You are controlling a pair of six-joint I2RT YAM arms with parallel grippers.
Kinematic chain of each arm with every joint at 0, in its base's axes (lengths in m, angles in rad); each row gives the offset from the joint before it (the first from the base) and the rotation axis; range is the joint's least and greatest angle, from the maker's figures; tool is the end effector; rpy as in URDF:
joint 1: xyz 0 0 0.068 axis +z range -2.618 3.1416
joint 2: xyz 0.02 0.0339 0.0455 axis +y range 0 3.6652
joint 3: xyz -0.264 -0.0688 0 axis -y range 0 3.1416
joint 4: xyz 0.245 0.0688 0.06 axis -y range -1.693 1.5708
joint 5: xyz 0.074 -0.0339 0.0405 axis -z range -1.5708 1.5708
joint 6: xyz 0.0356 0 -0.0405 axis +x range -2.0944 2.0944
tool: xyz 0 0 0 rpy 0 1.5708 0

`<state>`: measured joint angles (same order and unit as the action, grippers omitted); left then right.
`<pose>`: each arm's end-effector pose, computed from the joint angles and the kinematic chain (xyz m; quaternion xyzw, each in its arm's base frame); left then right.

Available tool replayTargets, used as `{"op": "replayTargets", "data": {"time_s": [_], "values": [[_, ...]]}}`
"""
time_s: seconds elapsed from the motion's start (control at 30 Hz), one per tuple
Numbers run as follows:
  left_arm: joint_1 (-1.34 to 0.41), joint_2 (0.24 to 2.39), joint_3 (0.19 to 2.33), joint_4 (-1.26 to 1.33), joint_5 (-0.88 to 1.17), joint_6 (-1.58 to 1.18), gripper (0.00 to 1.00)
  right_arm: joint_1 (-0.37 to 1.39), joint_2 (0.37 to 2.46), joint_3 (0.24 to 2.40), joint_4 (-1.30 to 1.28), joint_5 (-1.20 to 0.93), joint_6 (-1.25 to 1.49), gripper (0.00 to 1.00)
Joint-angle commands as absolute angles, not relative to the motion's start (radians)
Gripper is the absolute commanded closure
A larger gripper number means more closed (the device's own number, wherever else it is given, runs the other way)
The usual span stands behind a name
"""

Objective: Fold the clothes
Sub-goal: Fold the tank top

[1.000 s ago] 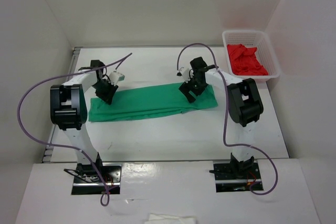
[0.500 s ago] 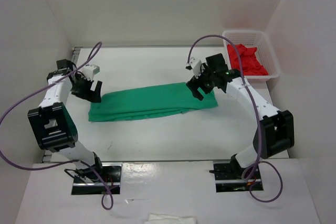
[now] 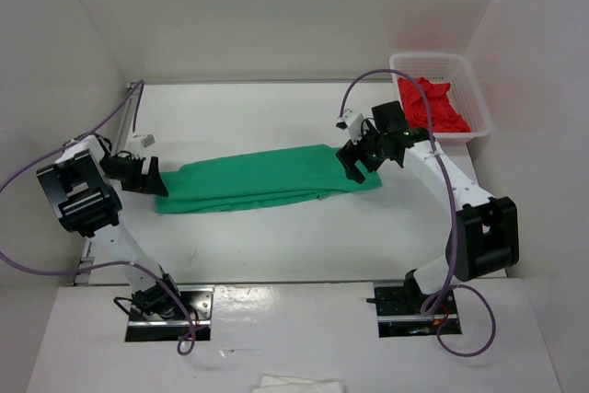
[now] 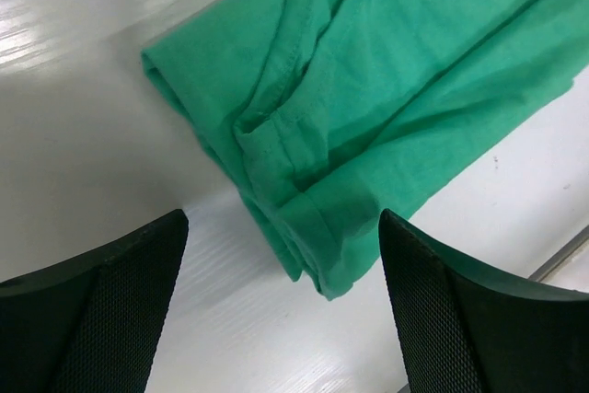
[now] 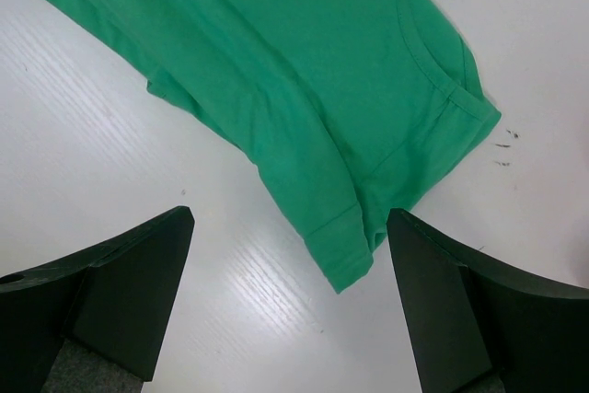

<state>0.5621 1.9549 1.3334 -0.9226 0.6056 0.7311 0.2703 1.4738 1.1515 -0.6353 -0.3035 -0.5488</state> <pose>0.3119 0.1725 0.1612 0.0845 0.9507 -0.2303 0.1898 0.2939 0.0925 0.2673 -0.4171 0.8463 0.1013 0.3155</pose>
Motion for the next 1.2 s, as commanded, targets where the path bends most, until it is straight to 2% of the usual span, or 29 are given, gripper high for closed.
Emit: {"op": "replayTargets", "data": {"time_s": [0.0,0.4,0.57,0.63,0.67,0.8,0.9,1.07,1.17], "values": [[0.561,1.996,1.332,-0.966,0.686,0.799,0.09,0.258,1.425,1.144,-0.606,-0.333,-0.561,0.06],[0.561,2.083,1.322,-0.946,0.704,0.801,0.09,0.239,1.436,1.144,-0.606,-0.342,-0.561,0.06],[0.541,2.083,1.322,-0.937,0.693,0.792,0.17,0.239,1.445,1.144,-0.606,-0.351,-0.561,0.06],[0.532,2.083,1.313,-0.928,0.684,0.792,0.23,0.239,1.454,1.135,-0.606,-0.342,-0.561,0.06],[0.532,2.074,1.304,-0.916,0.674,0.778,0.32,0.239,1.454,1.135,-0.606,-0.342,-0.561,0.06],[0.522,2.065,1.284,-0.907,0.661,0.778,0.5,0.23,1.463,1.135,-0.606,-0.342,-0.561,0.06],[0.512,2.065,1.284,-0.907,0.661,0.778,0.57,0.221,1.463,1.135,-0.615,-0.351,-0.552,0.06],[0.512,2.056,1.275,-0.897,0.661,0.778,0.82,0.201,1.473,1.114,-0.615,-0.325,-0.552,0.06],[0.512,2.046,1.275,-0.897,0.661,0.778,0.86,0.19,1.494,1.114,-0.615,-0.313,-0.552,0.06]]}}
